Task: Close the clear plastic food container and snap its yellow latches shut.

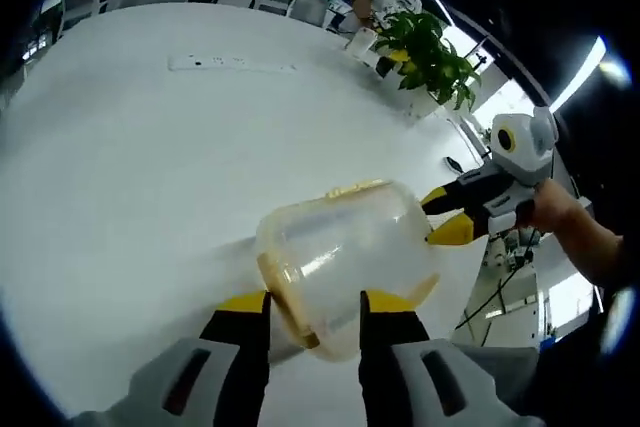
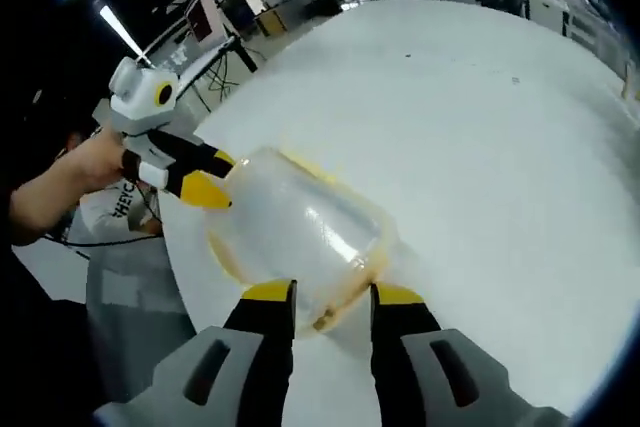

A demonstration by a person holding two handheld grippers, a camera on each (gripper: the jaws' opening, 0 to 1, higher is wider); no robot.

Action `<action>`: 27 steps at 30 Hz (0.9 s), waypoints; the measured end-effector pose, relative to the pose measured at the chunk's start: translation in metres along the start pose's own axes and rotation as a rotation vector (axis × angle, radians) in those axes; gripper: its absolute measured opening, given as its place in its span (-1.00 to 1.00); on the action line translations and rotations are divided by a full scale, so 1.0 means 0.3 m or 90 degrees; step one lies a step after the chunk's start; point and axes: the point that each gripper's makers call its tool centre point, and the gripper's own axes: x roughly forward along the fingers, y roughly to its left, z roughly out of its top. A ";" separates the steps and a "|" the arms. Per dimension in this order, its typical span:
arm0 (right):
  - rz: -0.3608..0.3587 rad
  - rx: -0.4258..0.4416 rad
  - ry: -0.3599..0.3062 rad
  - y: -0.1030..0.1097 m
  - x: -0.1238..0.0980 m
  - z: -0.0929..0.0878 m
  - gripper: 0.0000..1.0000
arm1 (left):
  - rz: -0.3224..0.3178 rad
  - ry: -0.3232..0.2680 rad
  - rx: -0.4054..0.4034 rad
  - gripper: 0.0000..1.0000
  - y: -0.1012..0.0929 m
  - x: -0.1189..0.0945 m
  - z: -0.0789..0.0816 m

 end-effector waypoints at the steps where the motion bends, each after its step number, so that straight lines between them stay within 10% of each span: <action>1: -0.003 -0.007 0.001 -0.006 0.001 0.006 -0.45 | 0.007 -0.003 0.010 -0.43 0.003 -0.004 0.003; 12: -0.040 -0.159 -0.007 -0.004 -0.006 0.024 -0.33 | 0.136 -0.042 0.275 -0.33 -0.016 -0.028 0.063; 19: -0.029 -0.250 -0.023 0.009 0.001 0.055 -0.30 | 0.141 -0.051 0.423 -0.39 -0.069 -0.013 0.084; 27: 0.027 -0.248 -0.091 0.076 0.022 0.139 -0.21 | 0.071 -0.073 0.461 -0.38 -0.172 0.013 0.116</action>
